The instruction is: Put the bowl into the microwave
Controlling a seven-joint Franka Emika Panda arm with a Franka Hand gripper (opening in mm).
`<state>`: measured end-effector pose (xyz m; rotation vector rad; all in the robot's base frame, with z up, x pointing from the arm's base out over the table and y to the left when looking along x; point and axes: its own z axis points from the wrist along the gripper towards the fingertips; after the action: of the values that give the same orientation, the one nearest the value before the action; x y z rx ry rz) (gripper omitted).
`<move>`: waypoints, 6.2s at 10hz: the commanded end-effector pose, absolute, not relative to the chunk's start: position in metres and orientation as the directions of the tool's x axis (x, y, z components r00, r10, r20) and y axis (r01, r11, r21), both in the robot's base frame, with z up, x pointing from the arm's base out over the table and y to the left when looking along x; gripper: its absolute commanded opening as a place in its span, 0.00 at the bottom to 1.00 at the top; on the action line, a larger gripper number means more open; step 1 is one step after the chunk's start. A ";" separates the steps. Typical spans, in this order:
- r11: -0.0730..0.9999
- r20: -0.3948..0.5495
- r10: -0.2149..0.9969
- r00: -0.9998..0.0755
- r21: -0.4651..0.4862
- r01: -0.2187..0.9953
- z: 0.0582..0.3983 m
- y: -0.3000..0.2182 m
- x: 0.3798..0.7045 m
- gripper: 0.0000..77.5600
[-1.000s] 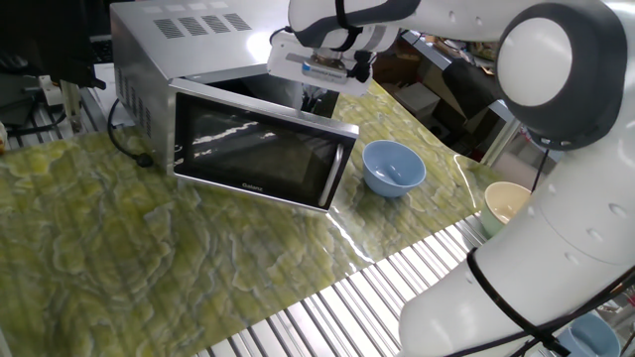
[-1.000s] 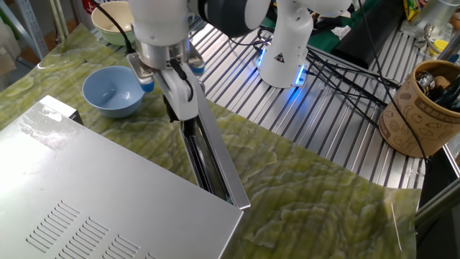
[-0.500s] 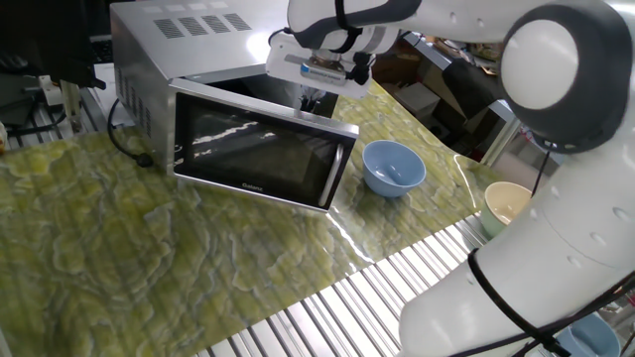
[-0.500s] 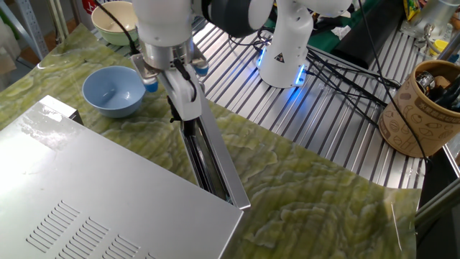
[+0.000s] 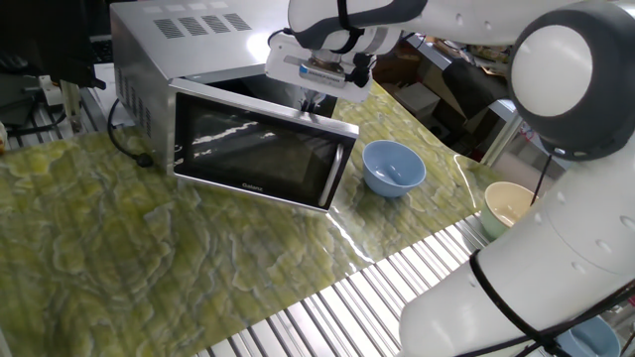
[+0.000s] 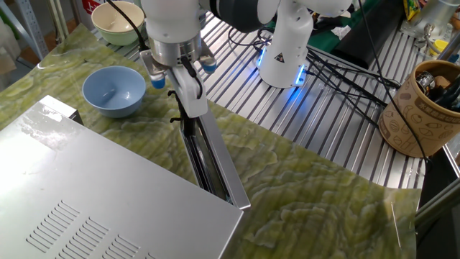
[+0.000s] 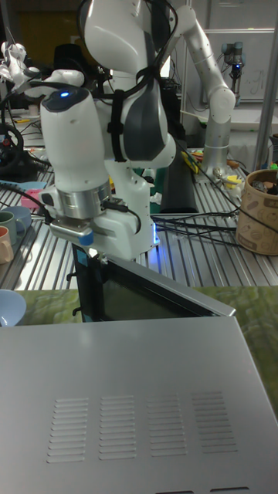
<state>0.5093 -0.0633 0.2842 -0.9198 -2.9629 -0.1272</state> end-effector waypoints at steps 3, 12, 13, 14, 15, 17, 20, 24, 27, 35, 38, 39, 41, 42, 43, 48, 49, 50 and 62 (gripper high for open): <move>0.838 0.044 0.539 -0.841 0.075 0.541 0.280 -0.059 0.512 0.01; 0.942 -0.028 0.335 -0.942 0.037 0.334 0.289 -0.041 0.501 0.01; 0.934 -0.008 0.356 -0.934 0.033 0.355 0.295 -0.030 0.495 0.01; 0.929 0.002 0.369 -0.929 0.031 0.369 0.298 -0.025 0.491 0.01; 0.927 0.006 0.373 -0.928 0.031 0.373 0.298 -0.023 0.489 0.01; 0.923 0.020 0.383 -0.923 0.030 0.384 0.302 -0.017 0.484 0.01; 0.914 0.044 0.403 -0.914 0.040 0.405 0.299 -0.006 0.470 0.01; 0.895 0.085 0.436 -0.896 0.059 0.441 0.305 0.009 0.452 0.01; 0.888 0.090 0.450 -0.889 0.065 0.456 0.303 0.015 0.444 0.01; 0.876 0.108 0.463 -0.880 0.095 0.473 0.305 0.021 0.438 0.01; 0.875 0.107 0.465 -0.879 0.093 0.475 0.305 0.021 0.438 0.01; 0.877 0.105 0.464 -0.880 0.089 0.473 0.305 0.021 0.438 0.01; 0.880 0.099 0.460 -0.882 0.083 0.468 0.305 0.021 0.438 0.01; 0.880 0.099 0.460 -0.882 0.083 0.468 0.305 0.021 0.438 0.01; 0.883 0.097 0.454 -0.886 0.083 0.462 0.305 0.021 0.439 0.01; 0.931 0.037 0.360 -0.932 0.041 0.362 0.313 -0.002 0.465 0.01; 0.949 0.030 0.314 -0.949 0.033 0.315 0.316 -0.016 0.474 0.01; 0.953 0.028 0.300 -0.953 0.028 0.301 0.318 -0.021 0.476 0.01; 0.998 -0.025 0.057 -0.998 0.012 0.057 0.325 -0.117 0.486 0.01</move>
<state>0.4805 -0.1041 0.3286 -0.1531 -3.1498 -0.0159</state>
